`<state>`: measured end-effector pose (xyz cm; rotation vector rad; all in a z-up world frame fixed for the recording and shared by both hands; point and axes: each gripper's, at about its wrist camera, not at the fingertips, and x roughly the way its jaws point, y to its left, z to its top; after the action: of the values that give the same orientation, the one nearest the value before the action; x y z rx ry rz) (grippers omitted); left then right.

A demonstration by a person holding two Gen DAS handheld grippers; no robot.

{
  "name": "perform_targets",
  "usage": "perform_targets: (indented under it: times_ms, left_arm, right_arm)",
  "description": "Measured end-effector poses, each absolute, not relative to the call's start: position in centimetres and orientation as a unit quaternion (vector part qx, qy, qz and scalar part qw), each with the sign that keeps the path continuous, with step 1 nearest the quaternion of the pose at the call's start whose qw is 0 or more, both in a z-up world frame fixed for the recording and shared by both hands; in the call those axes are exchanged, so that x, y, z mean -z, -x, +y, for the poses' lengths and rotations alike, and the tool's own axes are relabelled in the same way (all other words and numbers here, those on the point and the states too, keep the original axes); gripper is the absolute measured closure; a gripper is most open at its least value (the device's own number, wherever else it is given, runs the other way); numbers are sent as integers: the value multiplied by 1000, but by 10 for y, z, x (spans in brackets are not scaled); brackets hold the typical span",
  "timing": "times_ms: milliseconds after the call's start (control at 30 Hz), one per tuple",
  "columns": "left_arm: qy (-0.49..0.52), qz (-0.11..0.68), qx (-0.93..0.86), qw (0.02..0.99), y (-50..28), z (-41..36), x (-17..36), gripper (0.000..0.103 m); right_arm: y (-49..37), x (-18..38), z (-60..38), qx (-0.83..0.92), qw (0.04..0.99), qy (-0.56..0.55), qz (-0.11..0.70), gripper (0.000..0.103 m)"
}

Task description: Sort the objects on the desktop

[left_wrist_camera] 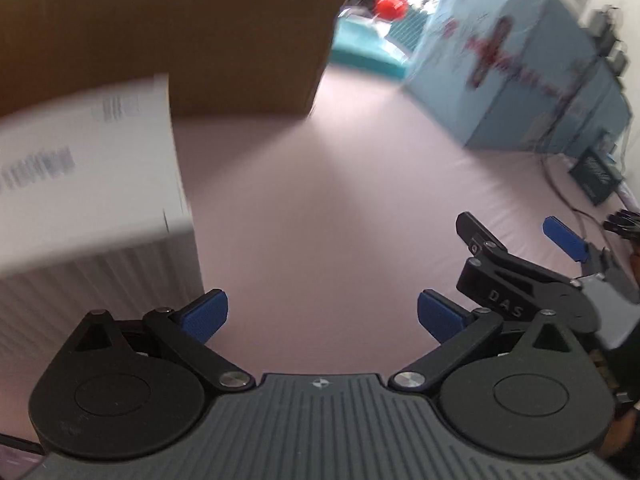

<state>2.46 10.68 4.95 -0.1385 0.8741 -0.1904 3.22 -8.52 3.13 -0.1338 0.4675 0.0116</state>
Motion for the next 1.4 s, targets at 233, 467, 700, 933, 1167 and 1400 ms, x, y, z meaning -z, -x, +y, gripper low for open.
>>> perform_targets:
  times_ms: [233,467,700,933,1167,1400]
  left_arm:
    - [-48,375,83,922,0,86,-29,0]
    - [-22,335,67,939,14,90,-29,0]
    - [-16,334,60,940,4,80,-28,0]
    - [3,327,125,937,0,71,-26,0]
    - [23,324,145,934,-1,73,-26,0]
    - [-16,326,134,935,3,61,-26,0]
  right_arm:
    - [-44,-11,-47,22,946,193,262,0]
    - [-44,-13,-104,5,946,-12,325,0]
    - [-18,-13,-112,115,941,-2,319,0]
    - [-3,-12,-122,145,934,-25,324,0]
    - [-2,-11,-130,134,935,-50,325,0]
    - [-2,-11,-129,133,935,-49,324,0]
